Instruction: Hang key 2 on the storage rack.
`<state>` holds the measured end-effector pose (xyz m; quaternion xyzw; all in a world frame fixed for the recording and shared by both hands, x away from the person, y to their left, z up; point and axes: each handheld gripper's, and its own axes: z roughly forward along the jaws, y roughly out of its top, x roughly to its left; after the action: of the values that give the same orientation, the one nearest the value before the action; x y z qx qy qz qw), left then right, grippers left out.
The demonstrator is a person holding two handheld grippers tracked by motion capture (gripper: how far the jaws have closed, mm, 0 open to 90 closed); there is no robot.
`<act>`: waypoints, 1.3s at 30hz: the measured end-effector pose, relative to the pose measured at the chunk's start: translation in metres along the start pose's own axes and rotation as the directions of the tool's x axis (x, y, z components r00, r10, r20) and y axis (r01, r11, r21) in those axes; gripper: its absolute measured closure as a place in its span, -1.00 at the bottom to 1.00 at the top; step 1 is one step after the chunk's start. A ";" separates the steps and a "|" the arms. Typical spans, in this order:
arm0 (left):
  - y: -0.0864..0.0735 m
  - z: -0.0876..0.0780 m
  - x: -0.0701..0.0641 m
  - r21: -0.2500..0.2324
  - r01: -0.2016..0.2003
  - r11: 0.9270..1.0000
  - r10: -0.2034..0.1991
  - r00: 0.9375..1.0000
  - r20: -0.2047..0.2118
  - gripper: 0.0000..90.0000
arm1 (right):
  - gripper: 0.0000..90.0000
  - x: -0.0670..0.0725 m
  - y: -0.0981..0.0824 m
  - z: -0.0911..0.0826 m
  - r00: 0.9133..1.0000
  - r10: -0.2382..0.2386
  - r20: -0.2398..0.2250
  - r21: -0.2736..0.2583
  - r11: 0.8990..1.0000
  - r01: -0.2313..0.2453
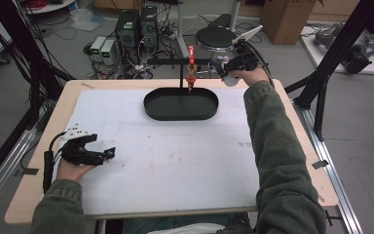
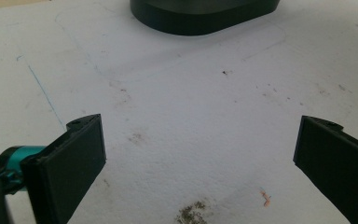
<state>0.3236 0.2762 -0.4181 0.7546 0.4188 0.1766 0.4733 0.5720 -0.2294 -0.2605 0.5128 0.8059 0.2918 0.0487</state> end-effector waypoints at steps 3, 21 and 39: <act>0.000 -0.001 0.000 -0.001 -0.001 1.000 0.001 1.000 -0.001 -0.94 | -0.42 -0.002 0.001 0.002 1.000 0.016 0.027 -0.005 1.000 -0.016; 0.000 0.000 -0.001 0.000 -0.004 1.000 0.004 1.000 -0.003 -0.94 | -0.99 0.012 -0.024 -0.029 0.989 -0.093 0.118 -0.048 0.994 0.099; 0.001 -0.002 -0.001 -0.003 -0.008 1.000 0.008 1.000 -0.003 -0.94 | -0.99 0.033 -0.033 -0.056 0.982 -0.154 0.111 -0.104 0.981 0.165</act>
<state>0.3220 0.2758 -0.4162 0.7554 0.4163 0.1803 0.4729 0.5092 -0.2348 -0.2240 0.4571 0.8231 0.3056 0.1420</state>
